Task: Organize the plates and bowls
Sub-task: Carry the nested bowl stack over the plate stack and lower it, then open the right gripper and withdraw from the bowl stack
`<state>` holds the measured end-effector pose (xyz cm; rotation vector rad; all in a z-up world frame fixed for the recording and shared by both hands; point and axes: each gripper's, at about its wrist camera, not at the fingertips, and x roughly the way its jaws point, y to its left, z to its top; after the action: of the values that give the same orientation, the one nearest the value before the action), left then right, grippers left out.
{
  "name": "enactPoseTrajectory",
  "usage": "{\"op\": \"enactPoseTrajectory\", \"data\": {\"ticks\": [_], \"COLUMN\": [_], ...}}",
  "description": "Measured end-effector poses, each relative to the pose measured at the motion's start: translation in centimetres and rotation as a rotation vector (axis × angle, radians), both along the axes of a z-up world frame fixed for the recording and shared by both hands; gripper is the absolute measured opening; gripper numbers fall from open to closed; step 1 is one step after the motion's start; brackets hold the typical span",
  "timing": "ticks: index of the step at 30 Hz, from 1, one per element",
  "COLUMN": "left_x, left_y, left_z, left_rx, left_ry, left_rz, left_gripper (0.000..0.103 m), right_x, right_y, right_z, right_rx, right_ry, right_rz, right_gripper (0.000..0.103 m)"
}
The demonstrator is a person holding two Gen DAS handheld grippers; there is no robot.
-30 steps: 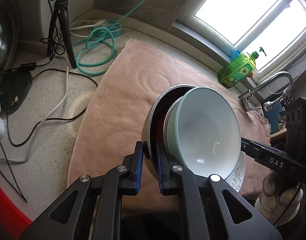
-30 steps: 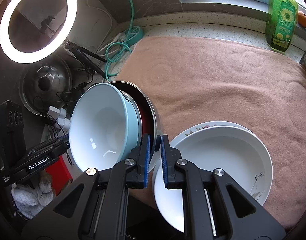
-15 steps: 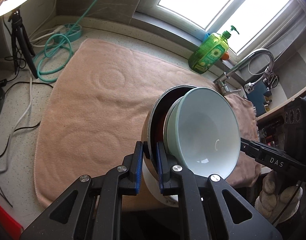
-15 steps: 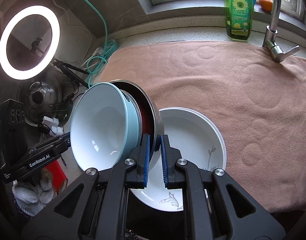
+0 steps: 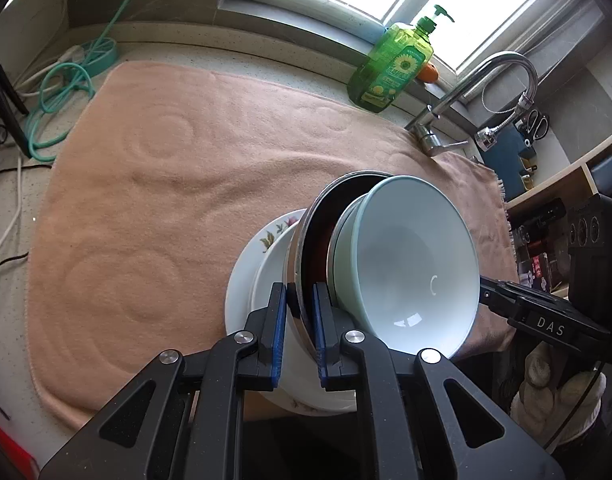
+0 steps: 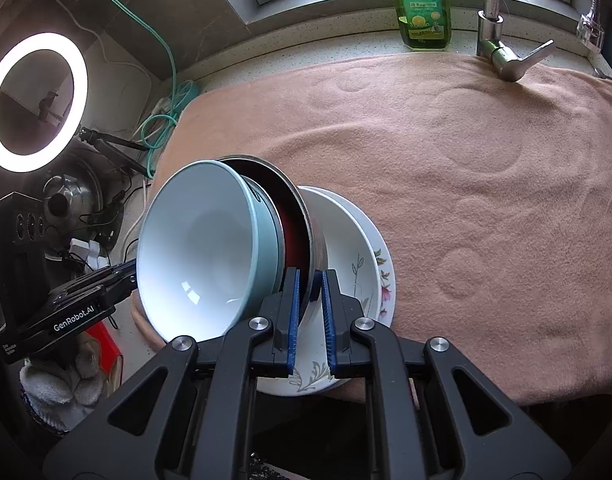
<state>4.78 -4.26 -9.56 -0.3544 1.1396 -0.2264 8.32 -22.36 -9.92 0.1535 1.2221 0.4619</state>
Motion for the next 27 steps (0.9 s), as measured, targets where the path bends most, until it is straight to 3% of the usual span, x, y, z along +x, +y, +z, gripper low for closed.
{"op": "enactPoseTrajectory", "data": {"ticks": [20, 25, 27], "left_x": [0.1, 0.4, 0.3], "left_y": [-1.0, -1.2, -1.2], "left_z": [-0.9, -1.1, -1.1], "left_rx": [0.016, 0.024, 0.036], "left_ry": [0.031, 0.030, 0.029], "left_rz": [-0.016, -0.028, -0.031], "left_gripper": [0.010, 0.010, 0.011], "right_x": [-0.3, -0.4, -0.5], "right_y": [-0.5, -0.3, -0.5], "right_z": [-1.7, -1.4, -1.1], "right_rx": [-0.013, -0.032, -0.036], "right_ry": [0.035, 0.014, 0.005], "right_rz": [-0.017, -0.007, -0.013], "right_gripper": [0.011, 0.013, 0.022]}}
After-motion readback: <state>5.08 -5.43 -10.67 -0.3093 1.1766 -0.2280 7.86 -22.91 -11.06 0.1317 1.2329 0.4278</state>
